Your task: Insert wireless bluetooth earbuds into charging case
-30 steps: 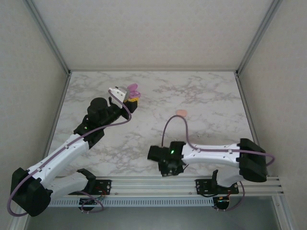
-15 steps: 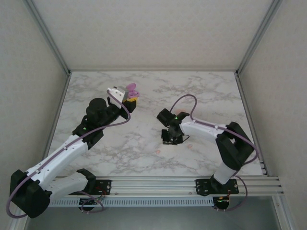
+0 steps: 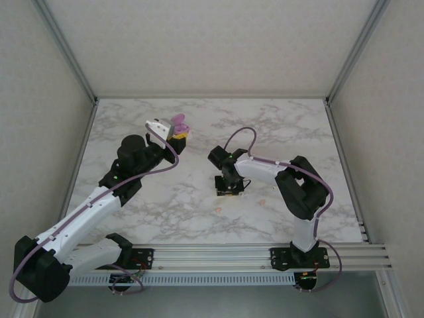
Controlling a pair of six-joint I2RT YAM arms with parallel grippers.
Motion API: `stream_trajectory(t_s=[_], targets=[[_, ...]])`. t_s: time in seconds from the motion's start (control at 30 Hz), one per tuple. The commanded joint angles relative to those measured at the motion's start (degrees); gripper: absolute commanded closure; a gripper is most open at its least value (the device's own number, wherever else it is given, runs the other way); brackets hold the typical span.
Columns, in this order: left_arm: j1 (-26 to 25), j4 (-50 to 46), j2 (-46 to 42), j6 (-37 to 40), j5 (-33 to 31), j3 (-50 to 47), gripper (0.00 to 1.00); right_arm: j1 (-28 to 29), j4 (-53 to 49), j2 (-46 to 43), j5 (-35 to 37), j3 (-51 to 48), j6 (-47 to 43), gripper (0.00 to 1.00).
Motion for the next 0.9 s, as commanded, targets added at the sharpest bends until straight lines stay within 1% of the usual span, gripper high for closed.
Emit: stream_trajectory(t_s=[0.0,0.07,0.17,0.43,0.53,0.6,0.7,0.77,0.8,0.87], targets=[[0.75,0.31,-1.28,0.58,-0.26,0.87,0.70,0.01,-1.07,-1.61,-4.60,0.83,-0.73,0.66],[0.77,0.48,-1.15,0.37,-0.26,1.04,0.70,0.36,0.26,-1.78,-6.60,0.56,-0.27,0.64],[0.86,0.46,-1.02,0.41,-0.17,1.13,0.70,0.36,1.98,-1.57,-8.82,1.14,-0.18,0.64],[0.95,0.23,-1.35,0.21,-0.25,1.13,0.70,0.35,3.52,0.42,-10.67,5.69,-3.28,0.61],[1.03,0.04,-1.70,0.17,-0.60,1.13,0.70,0.19,2.12,-0.09,-9.11,7.30,-4.99,0.60],[1.03,-0.13,-1.92,0.30,-0.77,1.13,0.70,-0.71,0.65,-0.46,-6.35,7.92,-5.62,0.60],[1.03,-0.30,-2.18,0.17,-0.87,1.22,0.70,-2.62,-0.83,0.25,-4.25,8.90,-8.12,0.60],[1.03,-0.38,-2.33,0.04,-0.93,1.22,0.70,-2.80,-1.24,1.14,-3.96,10.00,-9.30,0.60],[1.06,-0.50,-2.30,-0.01,-0.87,1.31,0.70,-4.51,-1.45,1.81,-4.43,10.81,-9.91,0.60],[1.03,-0.58,-2.44,-0.08,-1.02,1.31,0.70,-4.82,-2.54,3.66,-5.06,12.77,-10.62,0.60]])
